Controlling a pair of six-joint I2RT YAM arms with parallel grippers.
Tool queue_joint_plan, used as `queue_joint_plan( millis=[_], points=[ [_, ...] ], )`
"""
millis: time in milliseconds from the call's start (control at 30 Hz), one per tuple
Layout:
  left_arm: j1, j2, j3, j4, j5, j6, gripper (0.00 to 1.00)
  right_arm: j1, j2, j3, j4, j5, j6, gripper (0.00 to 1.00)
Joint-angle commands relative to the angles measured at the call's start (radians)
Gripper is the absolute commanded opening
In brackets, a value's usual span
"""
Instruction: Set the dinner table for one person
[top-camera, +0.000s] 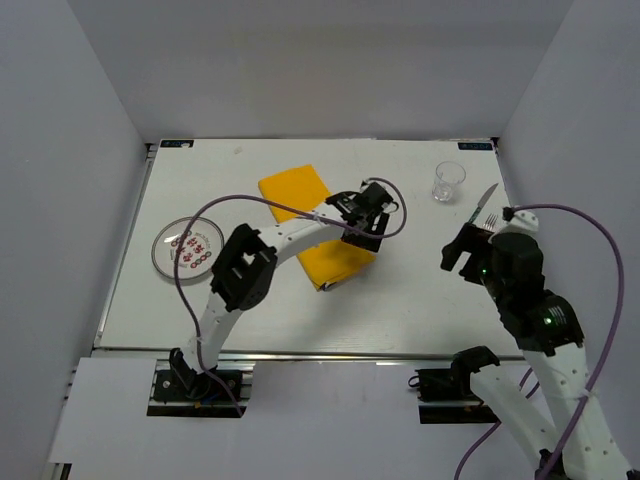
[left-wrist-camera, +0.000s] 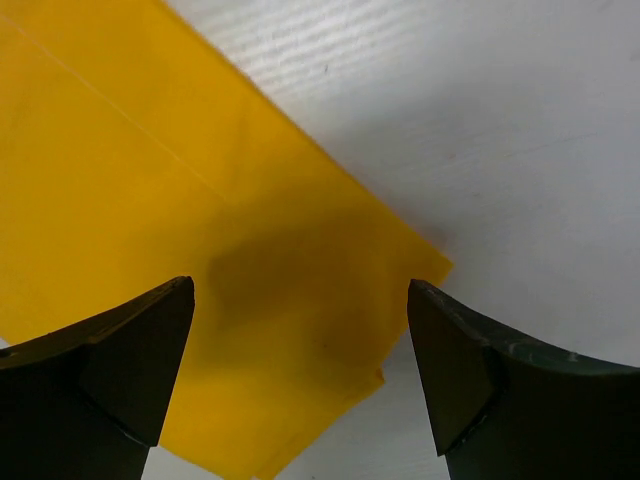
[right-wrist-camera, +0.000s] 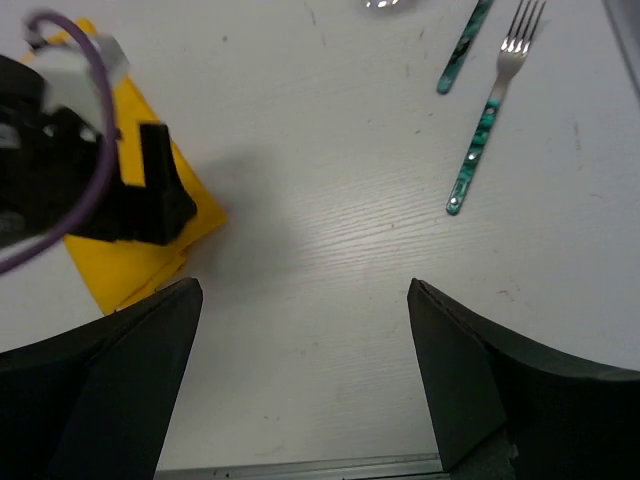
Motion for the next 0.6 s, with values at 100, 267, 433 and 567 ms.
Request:
queue_joint_plan(
  millis=[100,267,433,567],
  points=[
    [-0.084,0.099,0.201,-0.334,-0.200,-0.070,0.95,-0.004,-0.041,0.127,-0.105,0.138,-0.002,0.89],
    [-0.130,0.146,0.234,-0.346,-0.241,-0.071,0.94,-0.001,-0.050,0.116,-0.096,0.104,-0.020,0.89],
    [-0.153,0.154,0.248,-0.362,-0.272,-0.050,0.92,-0.001,-0.051,0.098,-0.091,0.081,-0.035,0.89],
    [-0.164,0.165,0.248,-0.342,-0.275,-0.009,0.92,-0.001,-0.061,0.085,-0.079,0.058,-0.038,0.89]
  ],
)
